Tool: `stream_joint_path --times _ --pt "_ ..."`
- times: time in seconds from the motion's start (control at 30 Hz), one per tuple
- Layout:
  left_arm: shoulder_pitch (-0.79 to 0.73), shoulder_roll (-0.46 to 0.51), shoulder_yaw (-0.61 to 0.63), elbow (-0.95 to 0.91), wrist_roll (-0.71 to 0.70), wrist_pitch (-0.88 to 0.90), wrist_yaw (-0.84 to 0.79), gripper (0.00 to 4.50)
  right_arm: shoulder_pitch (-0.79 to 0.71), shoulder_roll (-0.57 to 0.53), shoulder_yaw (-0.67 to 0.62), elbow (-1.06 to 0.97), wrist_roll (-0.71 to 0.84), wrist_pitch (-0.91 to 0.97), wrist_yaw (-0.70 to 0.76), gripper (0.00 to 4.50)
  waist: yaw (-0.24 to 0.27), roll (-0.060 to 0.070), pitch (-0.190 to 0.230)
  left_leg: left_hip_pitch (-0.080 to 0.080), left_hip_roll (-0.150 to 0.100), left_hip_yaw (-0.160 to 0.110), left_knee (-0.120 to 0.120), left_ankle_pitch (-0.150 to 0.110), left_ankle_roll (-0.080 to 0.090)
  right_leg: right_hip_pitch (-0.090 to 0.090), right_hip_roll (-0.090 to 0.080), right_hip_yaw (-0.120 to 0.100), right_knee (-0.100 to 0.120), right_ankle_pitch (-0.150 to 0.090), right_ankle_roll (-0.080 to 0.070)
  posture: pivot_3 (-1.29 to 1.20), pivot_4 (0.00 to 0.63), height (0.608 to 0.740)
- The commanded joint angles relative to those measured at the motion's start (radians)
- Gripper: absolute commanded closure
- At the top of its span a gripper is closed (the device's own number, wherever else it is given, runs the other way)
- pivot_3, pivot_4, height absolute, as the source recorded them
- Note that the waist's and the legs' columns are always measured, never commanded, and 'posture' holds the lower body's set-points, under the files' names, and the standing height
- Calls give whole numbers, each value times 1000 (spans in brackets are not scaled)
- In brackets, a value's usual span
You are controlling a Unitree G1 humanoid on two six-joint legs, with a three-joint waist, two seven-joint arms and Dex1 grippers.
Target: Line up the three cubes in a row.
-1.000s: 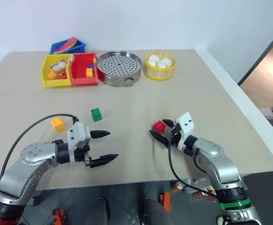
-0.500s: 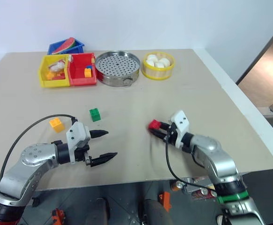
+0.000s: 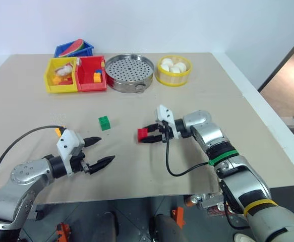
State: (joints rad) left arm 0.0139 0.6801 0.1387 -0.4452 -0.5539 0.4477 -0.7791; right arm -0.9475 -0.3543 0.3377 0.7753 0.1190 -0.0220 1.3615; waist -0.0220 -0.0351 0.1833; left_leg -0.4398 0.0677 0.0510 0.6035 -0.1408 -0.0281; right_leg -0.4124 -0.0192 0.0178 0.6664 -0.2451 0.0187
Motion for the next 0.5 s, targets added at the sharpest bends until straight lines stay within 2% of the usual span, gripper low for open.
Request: stream_joint_path --times 0.03,0.5 --pt "15 -8 26 -63 -12 12 32 0 -68 23 -27 62 -11 -66 43 3246 -1 0 0 1 0 0 0 0 0 0 1 0 0 0 0 0 150 740" --pt "4 -13 5 -69 2 14 58 0 -111 46 -61 223 -66 -150 49 3246 -1 0 0 2 2 0 0 1 -1 0 2 0 2 1 -1 0 150 740"
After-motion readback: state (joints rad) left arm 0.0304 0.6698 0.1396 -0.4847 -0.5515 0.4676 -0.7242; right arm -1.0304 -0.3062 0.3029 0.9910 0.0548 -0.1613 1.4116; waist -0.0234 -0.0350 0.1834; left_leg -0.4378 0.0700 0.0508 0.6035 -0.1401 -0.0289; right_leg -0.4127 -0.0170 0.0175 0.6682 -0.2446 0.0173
